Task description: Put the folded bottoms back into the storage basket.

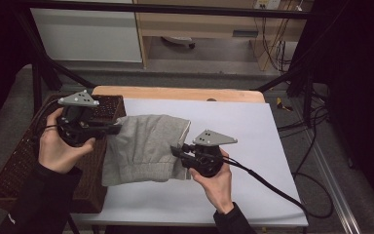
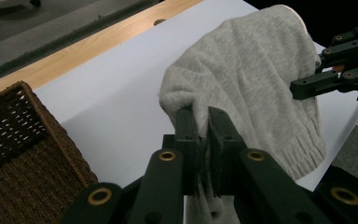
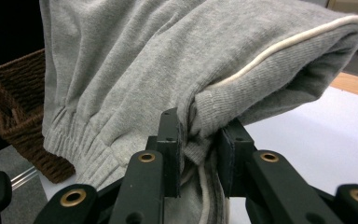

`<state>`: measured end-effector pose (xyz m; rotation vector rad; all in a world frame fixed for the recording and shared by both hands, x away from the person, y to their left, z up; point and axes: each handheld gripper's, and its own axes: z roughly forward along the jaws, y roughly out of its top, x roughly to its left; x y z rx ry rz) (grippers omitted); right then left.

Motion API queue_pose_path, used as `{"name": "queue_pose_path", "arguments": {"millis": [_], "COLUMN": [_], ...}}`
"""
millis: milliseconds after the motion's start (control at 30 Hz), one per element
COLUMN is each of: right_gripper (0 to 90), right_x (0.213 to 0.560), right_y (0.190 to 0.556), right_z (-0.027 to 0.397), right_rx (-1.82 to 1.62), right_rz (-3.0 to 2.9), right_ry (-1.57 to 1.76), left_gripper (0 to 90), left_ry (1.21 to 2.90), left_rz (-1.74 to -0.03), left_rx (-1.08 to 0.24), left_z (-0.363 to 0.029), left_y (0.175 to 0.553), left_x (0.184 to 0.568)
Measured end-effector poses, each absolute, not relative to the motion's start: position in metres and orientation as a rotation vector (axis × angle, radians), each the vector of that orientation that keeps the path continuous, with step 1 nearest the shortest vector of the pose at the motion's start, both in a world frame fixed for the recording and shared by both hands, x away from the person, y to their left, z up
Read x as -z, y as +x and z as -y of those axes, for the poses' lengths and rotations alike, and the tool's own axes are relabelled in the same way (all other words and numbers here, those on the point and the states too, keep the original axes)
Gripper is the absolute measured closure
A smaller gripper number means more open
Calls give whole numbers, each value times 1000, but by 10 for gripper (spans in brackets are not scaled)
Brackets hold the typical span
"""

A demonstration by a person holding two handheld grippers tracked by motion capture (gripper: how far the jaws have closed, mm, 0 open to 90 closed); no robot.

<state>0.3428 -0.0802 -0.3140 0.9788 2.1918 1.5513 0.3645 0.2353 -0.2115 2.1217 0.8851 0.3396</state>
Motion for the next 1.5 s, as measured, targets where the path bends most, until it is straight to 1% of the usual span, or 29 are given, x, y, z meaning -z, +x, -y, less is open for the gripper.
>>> {"name": "queue_pose_path", "arguments": {"millis": [433, 1500], "right_gripper": [737, 737], "right_x": [306, 290], "right_y": [344, 351], "right_z": [72, 36], "right_rx": [-1574, -1611], "right_rz": [-2176, -2161], "right_ry": [963, 926], "left_gripper": [836, 836], "left_ry": [2127, 2104], "left_rz": [-876, -891], "left_rx": [-368, -410], "left_z": [-242, -277], "left_y": [362, 364], "left_x": [198, 180]}}
